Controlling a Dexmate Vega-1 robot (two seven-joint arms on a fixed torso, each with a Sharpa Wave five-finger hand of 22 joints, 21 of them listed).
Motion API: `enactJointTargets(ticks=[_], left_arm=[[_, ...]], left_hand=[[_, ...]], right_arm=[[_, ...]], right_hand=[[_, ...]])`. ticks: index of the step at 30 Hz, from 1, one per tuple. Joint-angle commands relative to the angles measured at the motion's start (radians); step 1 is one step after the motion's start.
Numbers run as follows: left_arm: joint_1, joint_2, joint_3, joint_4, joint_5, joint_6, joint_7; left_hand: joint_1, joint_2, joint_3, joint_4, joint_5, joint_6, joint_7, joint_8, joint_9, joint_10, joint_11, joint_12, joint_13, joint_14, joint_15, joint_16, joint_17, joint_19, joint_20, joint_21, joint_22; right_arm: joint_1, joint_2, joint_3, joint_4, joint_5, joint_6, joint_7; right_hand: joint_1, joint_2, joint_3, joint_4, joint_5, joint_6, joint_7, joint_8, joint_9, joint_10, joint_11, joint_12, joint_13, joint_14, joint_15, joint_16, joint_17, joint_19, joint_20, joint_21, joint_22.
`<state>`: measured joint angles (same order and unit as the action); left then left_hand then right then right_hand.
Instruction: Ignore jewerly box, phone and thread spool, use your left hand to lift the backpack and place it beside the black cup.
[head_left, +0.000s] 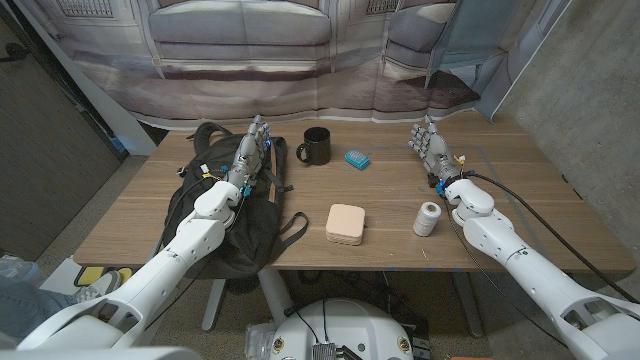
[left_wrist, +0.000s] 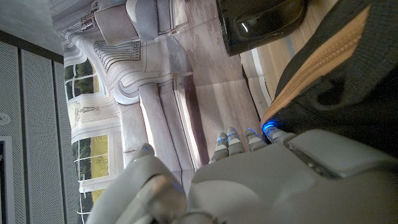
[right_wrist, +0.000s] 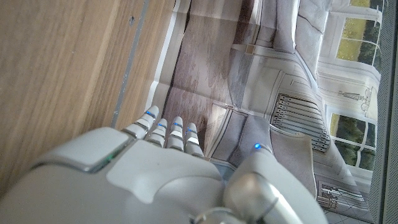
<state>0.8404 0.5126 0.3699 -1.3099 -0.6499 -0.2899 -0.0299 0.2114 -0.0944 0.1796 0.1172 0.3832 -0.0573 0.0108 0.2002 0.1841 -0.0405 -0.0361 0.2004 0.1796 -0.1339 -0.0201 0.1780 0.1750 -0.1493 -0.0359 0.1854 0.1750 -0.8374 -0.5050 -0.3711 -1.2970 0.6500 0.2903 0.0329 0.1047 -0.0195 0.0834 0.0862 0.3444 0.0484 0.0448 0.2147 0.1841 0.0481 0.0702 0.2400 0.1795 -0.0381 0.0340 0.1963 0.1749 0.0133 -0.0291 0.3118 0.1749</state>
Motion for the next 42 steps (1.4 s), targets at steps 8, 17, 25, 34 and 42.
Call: enactJointTargets(ticks=[8, 17, 25, 34, 42], left_arm=[[0.014, 0.015, -0.001, -0.032, -0.003, 0.021, 0.002], [0.026, 0.021, -0.005, -0.041, 0.002, 0.002, 0.001], [0.016, 0.058, -0.006, -0.073, 0.007, 0.047, -0.005], [0.040, 0.088, -0.015, -0.152, 0.017, 0.082, 0.033], [0.059, 0.087, -0.014, -0.188, 0.028, 0.072, 0.052]], left_hand=[[0.013, 0.005, 0.006, -0.002, 0.005, -0.008, 0.003, 0.005, 0.001, -0.010, -0.001, 0.003, 0.005, -0.008, 0.000, 0.006, 0.003, -0.005, -0.076, 0.008, 0.004], [0.017, 0.008, 0.005, -0.004, 0.006, -0.011, 0.004, 0.002, 0.001, -0.013, -0.003, 0.001, 0.005, -0.009, 0.001, 0.006, 0.003, -0.004, -0.074, 0.009, 0.004], [0.021, 0.012, 0.004, -0.005, 0.007, -0.007, 0.004, 0.003, 0.001, -0.006, -0.006, 0.004, 0.005, -0.004, 0.002, 0.007, 0.003, 0.001, -0.072, 0.012, 0.004], [0.024, 0.016, 0.004, -0.006, 0.007, -0.007, 0.005, 0.002, 0.002, -0.008, -0.002, 0.003, 0.005, -0.003, 0.003, 0.007, 0.003, 0.000, -0.069, 0.012, 0.004], [0.027, 0.018, 0.003, -0.007, 0.008, -0.007, 0.005, 0.001, 0.002, -0.007, -0.001, 0.003, 0.005, -0.002, 0.004, 0.007, 0.003, -0.002, -0.065, 0.011, 0.004]], right_arm=[[0.007, 0.007, -0.005, 0.000, -0.008, 0.017, 0.001], [0.001, 0.001, -0.009, -0.017, -0.016, 0.012, -0.005], [-0.004, 0.001, -0.024, -0.029, -0.049, 0.026, -0.018], [0.009, 0.005, -0.033, -0.007, -0.051, 0.037, 0.010], [0.012, -0.006, -0.031, -0.006, -0.041, 0.032, 0.032]], right_hand=[[0.014, 0.002, 0.005, -0.004, 0.005, 0.003, 0.009, 0.003, 0.001, 0.001, 0.004, 0.000, 0.005, -0.004, -0.005, 0.003, 0.005, 0.008, -0.028, 0.000, 0.004], [0.017, 0.003, 0.004, -0.006, 0.003, 0.008, 0.013, 0.003, 0.001, 0.004, 0.003, -0.001, 0.005, -0.002, -0.006, 0.001, 0.006, 0.010, -0.029, -0.003, 0.005], [0.019, 0.004, 0.004, -0.008, 0.003, 0.012, 0.013, 0.002, 0.002, 0.006, 0.003, -0.002, 0.005, 0.001, -0.005, 0.001, 0.006, 0.013, -0.028, -0.005, 0.005], [0.020, 0.004, 0.003, -0.009, 0.001, 0.015, 0.015, 0.001, 0.002, 0.010, 0.006, -0.002, 0.005, 0.007, -0.002, 0.001, 0.006, 0.019, -0.027, -0.006, 0.005], [0.021, 0.006, 0.001, -0.009, 0.000, 0.021, 0.017, 0.001, 0.002, 0.016, 0.005, -0.002, 0.005, 0.012, -0.001, 0.001, 0.006, 0.036, -0.025, -0.004, 0.005]])
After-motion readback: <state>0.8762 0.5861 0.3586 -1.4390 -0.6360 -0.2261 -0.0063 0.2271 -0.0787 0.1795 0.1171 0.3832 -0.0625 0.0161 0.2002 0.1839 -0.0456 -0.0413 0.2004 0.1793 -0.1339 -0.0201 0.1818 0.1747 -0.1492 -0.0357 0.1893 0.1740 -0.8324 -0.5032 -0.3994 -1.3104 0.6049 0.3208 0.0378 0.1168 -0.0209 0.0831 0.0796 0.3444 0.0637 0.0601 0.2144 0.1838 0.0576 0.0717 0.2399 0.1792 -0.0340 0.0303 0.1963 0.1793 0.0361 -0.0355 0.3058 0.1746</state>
